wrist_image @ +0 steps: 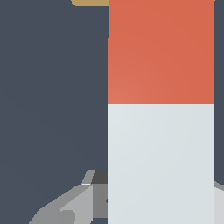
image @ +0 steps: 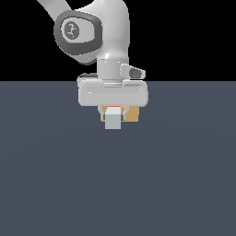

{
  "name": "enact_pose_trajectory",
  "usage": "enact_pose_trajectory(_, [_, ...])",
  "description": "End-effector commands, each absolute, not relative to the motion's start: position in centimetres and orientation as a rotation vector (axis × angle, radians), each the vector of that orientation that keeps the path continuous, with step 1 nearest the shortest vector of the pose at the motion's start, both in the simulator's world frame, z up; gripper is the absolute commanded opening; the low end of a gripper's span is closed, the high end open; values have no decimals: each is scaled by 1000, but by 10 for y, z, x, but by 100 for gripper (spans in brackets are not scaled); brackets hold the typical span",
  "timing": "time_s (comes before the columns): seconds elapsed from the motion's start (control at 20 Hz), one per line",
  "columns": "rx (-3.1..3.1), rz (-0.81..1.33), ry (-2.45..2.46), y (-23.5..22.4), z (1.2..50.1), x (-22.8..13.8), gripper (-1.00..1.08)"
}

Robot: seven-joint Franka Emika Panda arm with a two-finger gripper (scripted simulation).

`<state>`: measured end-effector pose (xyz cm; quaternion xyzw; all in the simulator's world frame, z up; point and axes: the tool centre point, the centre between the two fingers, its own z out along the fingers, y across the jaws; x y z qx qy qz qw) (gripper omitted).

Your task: Insert the peg into the horizontal hole in a box.

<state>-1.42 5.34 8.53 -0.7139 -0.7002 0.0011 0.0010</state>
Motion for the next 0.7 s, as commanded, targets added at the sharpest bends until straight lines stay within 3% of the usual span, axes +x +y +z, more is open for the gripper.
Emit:
enact_pose_trajectory(0.0, [-2256, 0, -2186, 68, 92, -10, -100])
enact_pose_trajectory(0.65, [-2273, 0, -2169, 91, 100, -3, -100])
